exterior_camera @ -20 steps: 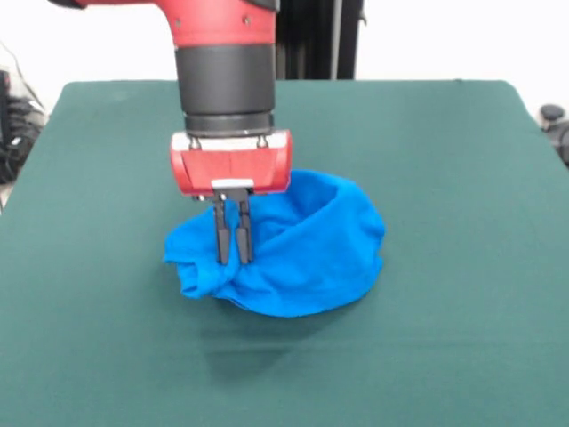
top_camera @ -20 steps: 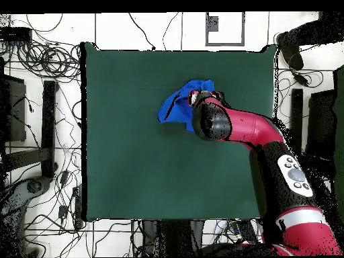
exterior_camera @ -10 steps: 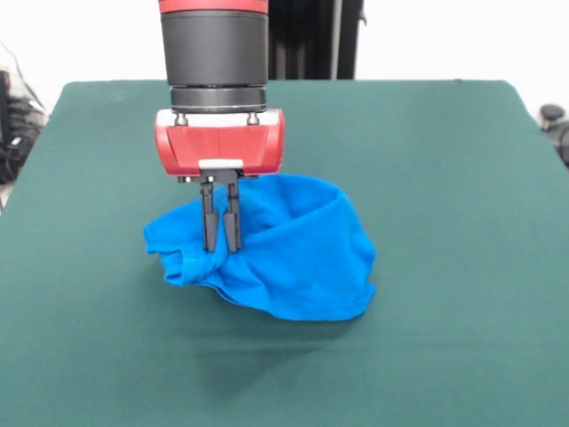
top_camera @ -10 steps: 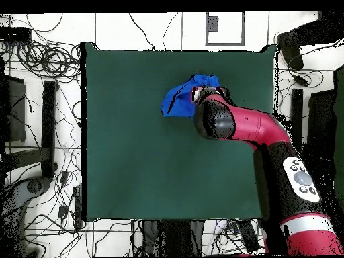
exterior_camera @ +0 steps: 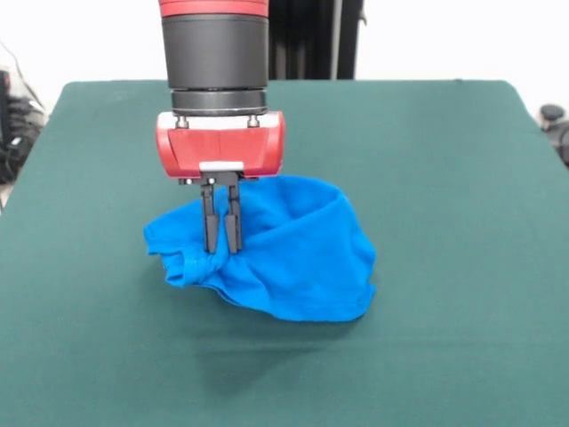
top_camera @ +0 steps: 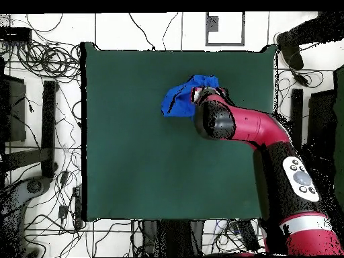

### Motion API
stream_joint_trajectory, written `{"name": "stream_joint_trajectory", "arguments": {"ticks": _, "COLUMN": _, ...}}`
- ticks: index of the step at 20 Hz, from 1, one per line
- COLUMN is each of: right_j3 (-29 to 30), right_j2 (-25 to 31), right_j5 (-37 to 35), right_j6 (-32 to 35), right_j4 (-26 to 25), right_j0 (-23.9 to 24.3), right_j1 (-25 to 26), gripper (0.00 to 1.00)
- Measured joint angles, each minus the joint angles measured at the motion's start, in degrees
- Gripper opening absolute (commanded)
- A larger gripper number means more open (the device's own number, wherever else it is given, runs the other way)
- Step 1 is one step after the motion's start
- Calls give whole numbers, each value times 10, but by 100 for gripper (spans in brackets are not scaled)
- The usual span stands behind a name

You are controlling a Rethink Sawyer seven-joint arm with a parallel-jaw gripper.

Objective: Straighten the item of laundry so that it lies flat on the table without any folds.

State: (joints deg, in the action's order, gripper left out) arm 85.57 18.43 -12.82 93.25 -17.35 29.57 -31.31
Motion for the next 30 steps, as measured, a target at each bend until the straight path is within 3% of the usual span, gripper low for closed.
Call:
{"name": "stream_joint_trajectory", "arguments": {"ticks": 1, "right_j3": 0, "right_j2": 0, "right_j5": 0, "right_j6": 0, "right_j4": 0, "right_j0": 1, "right_j1": 0, "gripper": 100}}
{"name": "stream_joint_trajectory", "arguments": {"ticks": 30, "right_j3": 0, "right_j2": 3, "right_j5": 0, "right_j6": 0, "right_j4": 0, "right_j0": 4, "right_j1": 0, "gripper": 100}}
